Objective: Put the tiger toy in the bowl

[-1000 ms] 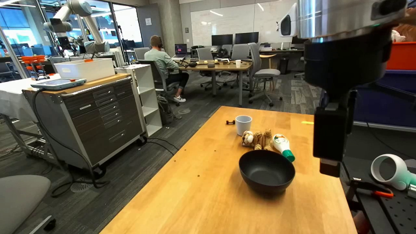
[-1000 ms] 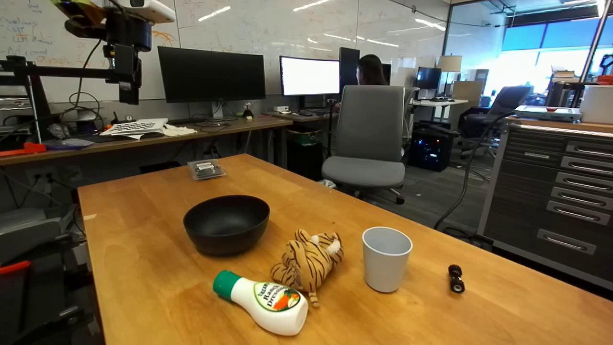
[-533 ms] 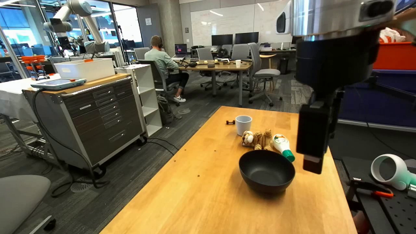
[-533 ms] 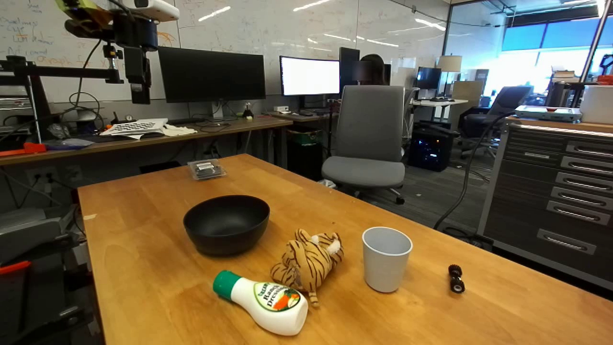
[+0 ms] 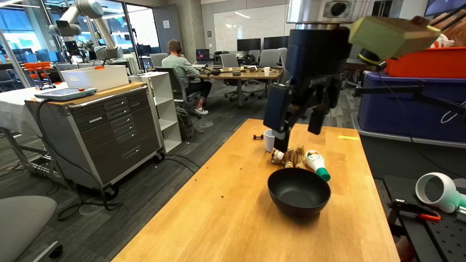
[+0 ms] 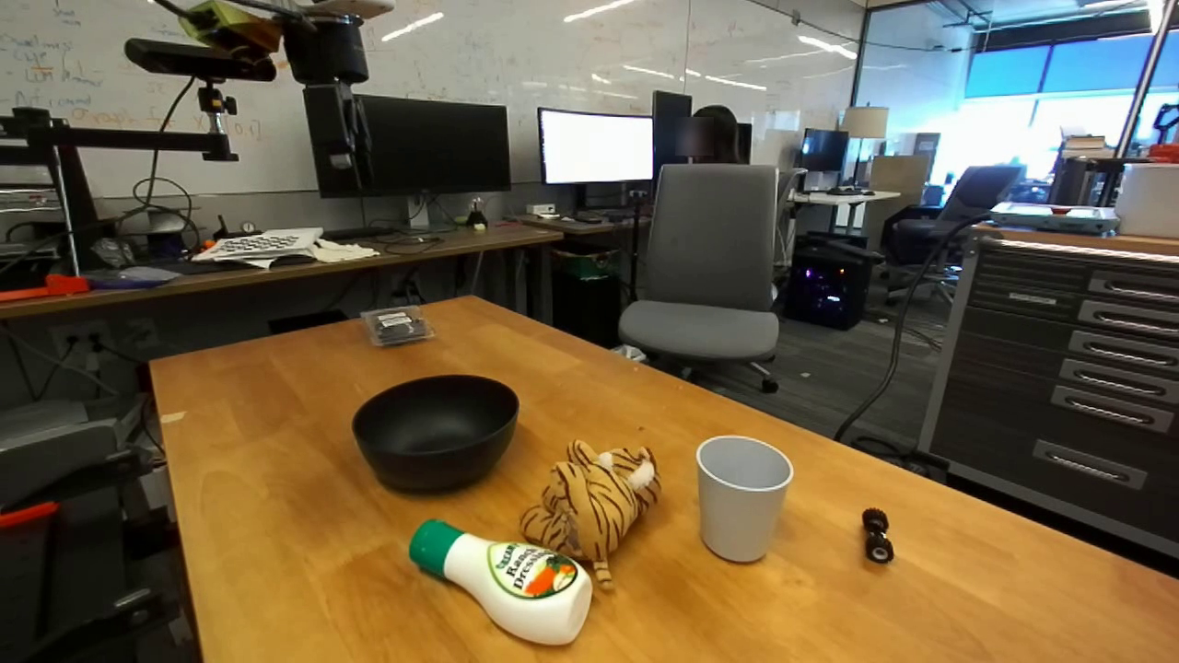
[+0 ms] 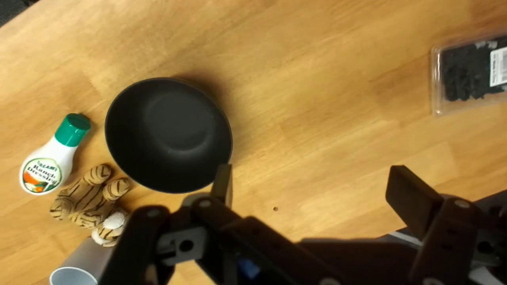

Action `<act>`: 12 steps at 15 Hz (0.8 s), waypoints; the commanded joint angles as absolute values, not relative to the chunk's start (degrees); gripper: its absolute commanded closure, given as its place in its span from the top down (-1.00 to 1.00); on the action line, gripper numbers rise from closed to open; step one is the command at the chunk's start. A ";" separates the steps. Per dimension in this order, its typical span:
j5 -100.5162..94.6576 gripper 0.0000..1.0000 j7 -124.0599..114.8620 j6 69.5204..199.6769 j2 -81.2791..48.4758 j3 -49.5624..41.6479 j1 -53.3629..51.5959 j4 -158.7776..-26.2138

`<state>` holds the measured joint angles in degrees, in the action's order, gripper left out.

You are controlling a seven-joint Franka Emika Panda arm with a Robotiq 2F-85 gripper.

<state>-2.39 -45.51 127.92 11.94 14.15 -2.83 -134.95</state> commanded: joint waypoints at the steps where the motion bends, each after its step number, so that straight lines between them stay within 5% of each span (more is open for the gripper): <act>1: -4.88 1.00 -48.16 128.40 9.40 11.52 -1.29 -130.73; 12: -10.94 1.00 -50.35 126.66 0.68 2.21 2.83 -121.51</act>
<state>-8.82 -49.69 128.05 3.43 4.10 2.38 -125.25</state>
